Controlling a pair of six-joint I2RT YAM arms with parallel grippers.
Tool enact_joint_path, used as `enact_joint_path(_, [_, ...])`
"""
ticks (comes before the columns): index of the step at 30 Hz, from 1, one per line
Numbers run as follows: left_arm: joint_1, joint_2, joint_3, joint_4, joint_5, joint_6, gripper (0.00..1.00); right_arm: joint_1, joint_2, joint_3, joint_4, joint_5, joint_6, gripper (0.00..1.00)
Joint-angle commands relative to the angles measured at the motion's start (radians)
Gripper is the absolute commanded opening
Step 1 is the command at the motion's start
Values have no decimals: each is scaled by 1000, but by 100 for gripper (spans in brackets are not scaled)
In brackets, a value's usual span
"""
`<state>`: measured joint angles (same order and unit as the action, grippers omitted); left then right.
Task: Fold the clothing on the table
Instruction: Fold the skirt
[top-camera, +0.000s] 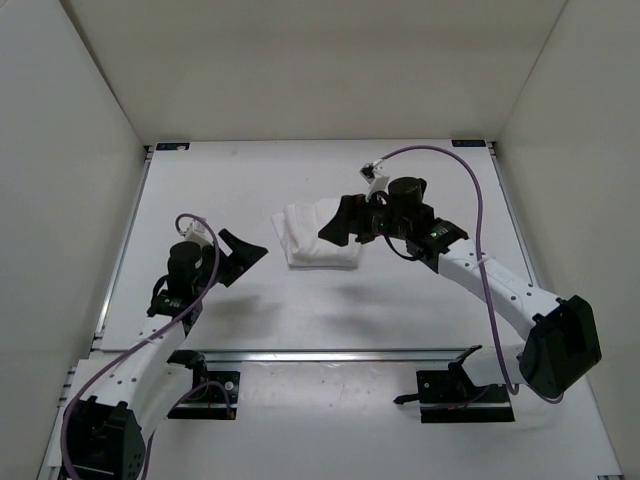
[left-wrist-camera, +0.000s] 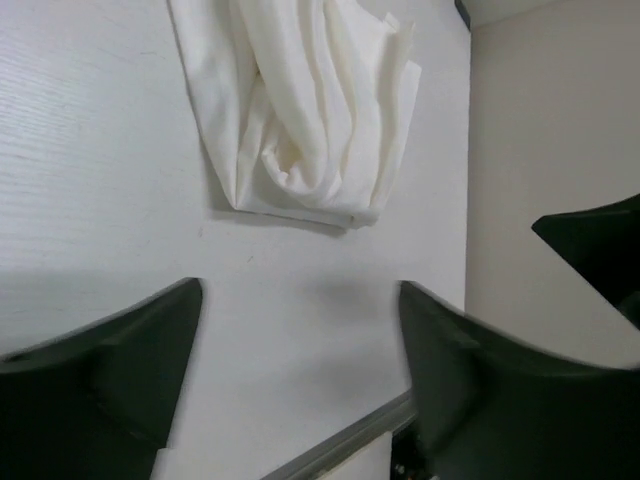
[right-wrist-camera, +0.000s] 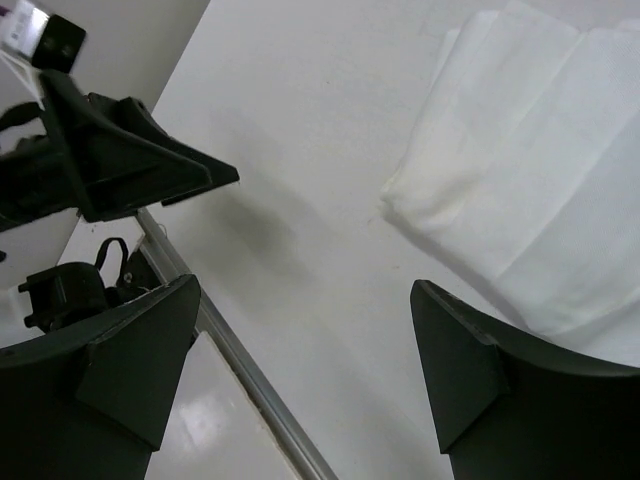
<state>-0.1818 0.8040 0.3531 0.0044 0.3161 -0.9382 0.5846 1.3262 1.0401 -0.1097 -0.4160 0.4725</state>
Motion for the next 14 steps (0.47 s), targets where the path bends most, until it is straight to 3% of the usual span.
enact_joint_path(1, [-18, 39, 93, -188, 84, 152, 98, -38, -65, -29, 22, 11, 20, 84])
enact_joint_path(6, [-48, 122, 115, -238, 135, 236, 99, -83, -87, -86, 13, -4, 26, 84])
enact_joint_path(14, [-50, 106, 107, -279, 136, 274, 98, -74, -46, -88, -5, 15, -4, 83])
